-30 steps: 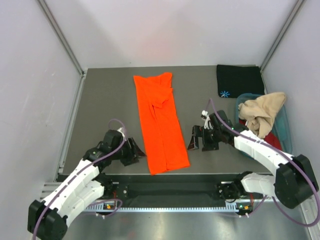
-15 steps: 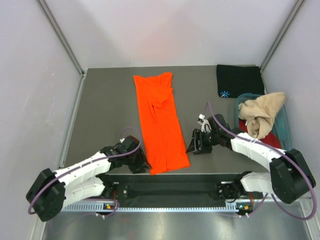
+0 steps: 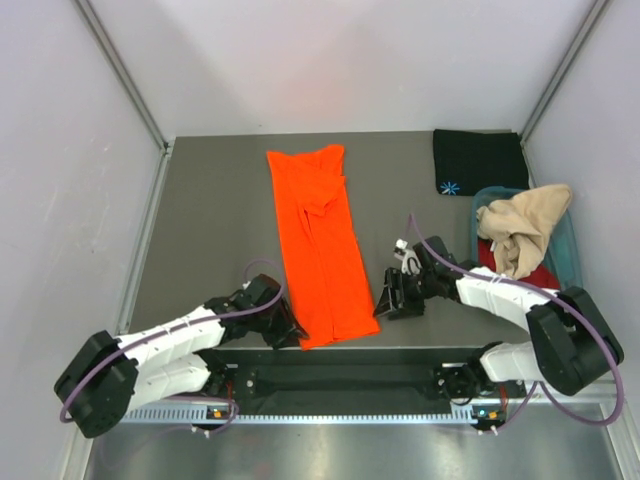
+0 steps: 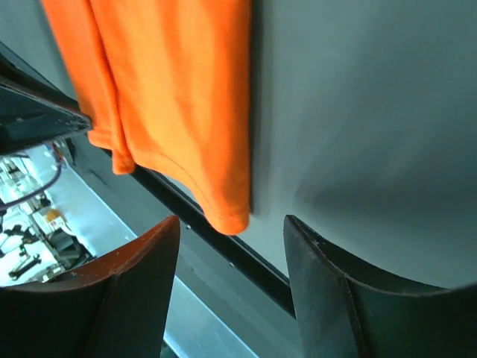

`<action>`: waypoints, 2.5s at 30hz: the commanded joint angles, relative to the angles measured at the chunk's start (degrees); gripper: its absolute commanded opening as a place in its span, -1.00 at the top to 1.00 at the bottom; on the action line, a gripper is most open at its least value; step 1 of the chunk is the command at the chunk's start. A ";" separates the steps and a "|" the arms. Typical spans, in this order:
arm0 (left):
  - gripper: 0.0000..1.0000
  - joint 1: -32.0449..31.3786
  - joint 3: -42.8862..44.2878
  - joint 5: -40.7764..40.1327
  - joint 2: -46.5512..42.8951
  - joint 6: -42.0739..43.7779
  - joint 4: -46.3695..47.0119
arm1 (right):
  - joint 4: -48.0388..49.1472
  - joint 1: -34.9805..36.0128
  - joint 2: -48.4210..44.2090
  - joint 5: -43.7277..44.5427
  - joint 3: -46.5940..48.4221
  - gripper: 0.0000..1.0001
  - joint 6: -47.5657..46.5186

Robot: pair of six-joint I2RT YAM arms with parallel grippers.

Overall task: Fold and stack the t-shirts
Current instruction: Fold the tshirt

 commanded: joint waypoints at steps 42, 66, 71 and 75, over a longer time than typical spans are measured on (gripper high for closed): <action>1.00 -0.79 6.32 -7.36 -4.45 3.97 -10.52 | 9.56 5.54 2.17 -2.06 1.30 1.00 7.45; 1.00 27.07 54.74 -1.48 38.25 32.36 -20.21 | -12.08 -0.87 37.74 -2.84 57.89 1.00 -7.41; 1.00 28.04 61.25 -0.51 45.20 32.28 -18.90 | -11.12 -3.15 43.02 -4.60 63.10 1.00 -7.23; 1.00 29.44 64.42 -0.77 47.93 32.37 -19.25 | -10.94 -4.30 47.06 -6.01 66.79 1.00 -7.05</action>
